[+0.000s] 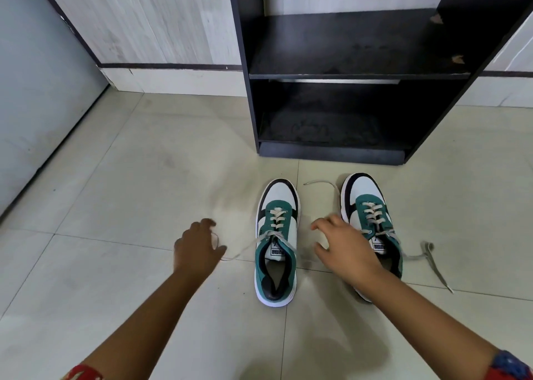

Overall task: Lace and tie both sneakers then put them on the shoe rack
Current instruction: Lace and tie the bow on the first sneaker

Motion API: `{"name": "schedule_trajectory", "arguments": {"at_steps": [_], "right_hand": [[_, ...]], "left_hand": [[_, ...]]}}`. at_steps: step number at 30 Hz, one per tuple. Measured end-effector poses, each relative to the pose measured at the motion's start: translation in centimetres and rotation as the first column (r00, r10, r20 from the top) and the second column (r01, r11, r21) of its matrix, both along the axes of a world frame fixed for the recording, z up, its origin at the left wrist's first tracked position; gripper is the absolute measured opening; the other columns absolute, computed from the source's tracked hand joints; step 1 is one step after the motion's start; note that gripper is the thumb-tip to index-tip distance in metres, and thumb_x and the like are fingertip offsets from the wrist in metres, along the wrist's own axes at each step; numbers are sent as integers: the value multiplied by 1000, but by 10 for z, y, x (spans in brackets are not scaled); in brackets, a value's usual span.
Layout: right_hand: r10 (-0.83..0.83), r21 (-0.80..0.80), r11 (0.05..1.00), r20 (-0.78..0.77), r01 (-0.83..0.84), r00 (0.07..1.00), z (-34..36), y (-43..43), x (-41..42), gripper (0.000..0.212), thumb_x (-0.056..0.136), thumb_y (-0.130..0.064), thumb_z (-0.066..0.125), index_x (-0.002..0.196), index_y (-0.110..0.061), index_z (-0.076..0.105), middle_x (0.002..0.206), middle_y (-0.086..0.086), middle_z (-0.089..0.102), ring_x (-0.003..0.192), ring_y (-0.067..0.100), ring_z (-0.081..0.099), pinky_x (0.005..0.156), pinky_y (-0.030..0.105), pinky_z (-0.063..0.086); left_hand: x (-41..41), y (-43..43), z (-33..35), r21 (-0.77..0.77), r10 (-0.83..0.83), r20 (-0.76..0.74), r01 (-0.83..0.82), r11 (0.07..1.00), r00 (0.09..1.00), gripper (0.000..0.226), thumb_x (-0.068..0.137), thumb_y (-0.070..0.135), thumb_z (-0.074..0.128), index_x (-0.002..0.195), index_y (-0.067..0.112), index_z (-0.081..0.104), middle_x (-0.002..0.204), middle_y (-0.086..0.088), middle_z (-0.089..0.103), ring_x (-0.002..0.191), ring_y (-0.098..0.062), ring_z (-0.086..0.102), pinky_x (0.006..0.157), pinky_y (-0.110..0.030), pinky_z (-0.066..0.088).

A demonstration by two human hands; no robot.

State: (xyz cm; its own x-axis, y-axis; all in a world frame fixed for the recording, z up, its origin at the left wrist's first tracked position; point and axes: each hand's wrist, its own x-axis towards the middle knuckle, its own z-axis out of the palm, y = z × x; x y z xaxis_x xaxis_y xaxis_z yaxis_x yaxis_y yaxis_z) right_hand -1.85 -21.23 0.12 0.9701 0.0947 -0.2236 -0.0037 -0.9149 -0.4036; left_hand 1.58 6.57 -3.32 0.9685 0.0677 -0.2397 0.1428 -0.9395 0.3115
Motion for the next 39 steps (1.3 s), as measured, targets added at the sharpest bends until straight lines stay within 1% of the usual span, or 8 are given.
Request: {"name": "schedule_trajectory", "arguments": {"at_steps": [2, 7, 11, 17, 22, 28, 33, 39], "right_hand": [[39, 47, 998, 177, -48, 983, -1, 10, 1, 28, 88, -33, 52, 112, -23, 62, 121, -2, 56, 109, 20, 54, 92, 35, 43], [43, 231, 972, 33, -50, 999, -7, 35, 8, 25, 85, -44, 57, 92, -22, 67, 105, -7, 62, 102, 11, 53, 83, 29, 44], [-50, 375, 926, 4, 45, 999, -15, 34, 1, 6, 81, -23, 62, 82, -17, 64, 88, -3, 68, 86, 14, 63, 78, 33, 51], [-108, 431, 895, -45, 117, 993, -16, 37, 2, 14, 76, -33, 71, 84, -22, 67, 79, -11, 67, 73, 6, 61, 68, 26, 49], [-107, 486, 861, -117, 150, 987, -10, 30, 7, 7, 90, -22, 56, 83, -19, 56, 79, -7, 62, 75, 15, 59, 74, 32, 47], [-232, 559, 726, -348, 400, 908, -12, 25, 6, 21, 92, -11, 51, 72, -17, 48, 41, -4, 55, 51, 18, 62, 60, 28, 46], [-251, 570, 638, -481, 517, 840, -14, 20, 4, 22, 91, -3, 50, 70, -11, 49, 47, 3, 48, 53, 25, 61, 38, 13, 40], [-248, 598, 580, -518, 554, 818, -21, 18, 4, 20, 91, -2, 52, 73, -10, 50, 50, 7, 47, 56, 26, 63, 47, 16, 46]], "left_hand": [[-1, -13, 1, -150, -149, 159, 173, 974, 976, 42, 85, 26, 61, 126, 19, 51, 121, -5, 60, 106, -24, 58, 89, -34, 44], [-2, -43, 9, -278, -379, 258, 445, 851, 888, 22, 89, 28, 52, 103, 17, 66, 118, 1, 63, 109, -14, 57, 93, -27, 44], [-8, -45, 6, -247, -338, 296, 414, 876, 893, 9, 88, 20, 60, 92, 15, 66, 103, 2, 68, 97, -13, 60, 85, -23, 45], [-11, -47, 10, -309, -319, 308, 411, 857, 896, 19, 89, 23, 57, 103, 18, 69, 90, 0, 70, 83, -16, 62, 74, -29, 50], [-9, -44, 9, -282, -315, 338, 415, 865, 887, 17, 88, 22, 58, 96, 18, 73, 86, 1, 69, 78, -12, 62, 67, -22, 45], [-12, -45, 4, -315, -208, 363, 329, 890, 908, 19, 88, 26, 55, 92, 19, 73, 82, 5, 67, 72, -10, 60, 60, -19, 46], [-16, -41, -2, -358, -140, 337, 264, 896, 931, 12, 86, 28, 62, 88, 24, 73, 79, 11, 66, 69, -7, 58, 58, -28, 50], [-17, -39, -4, -380, -102, 309, 221, 898, 946, 11, 86, 28, 62, 87, 26, 73, 75, 19, 60, 74, -6, 56, 58, -20, 44]]}}
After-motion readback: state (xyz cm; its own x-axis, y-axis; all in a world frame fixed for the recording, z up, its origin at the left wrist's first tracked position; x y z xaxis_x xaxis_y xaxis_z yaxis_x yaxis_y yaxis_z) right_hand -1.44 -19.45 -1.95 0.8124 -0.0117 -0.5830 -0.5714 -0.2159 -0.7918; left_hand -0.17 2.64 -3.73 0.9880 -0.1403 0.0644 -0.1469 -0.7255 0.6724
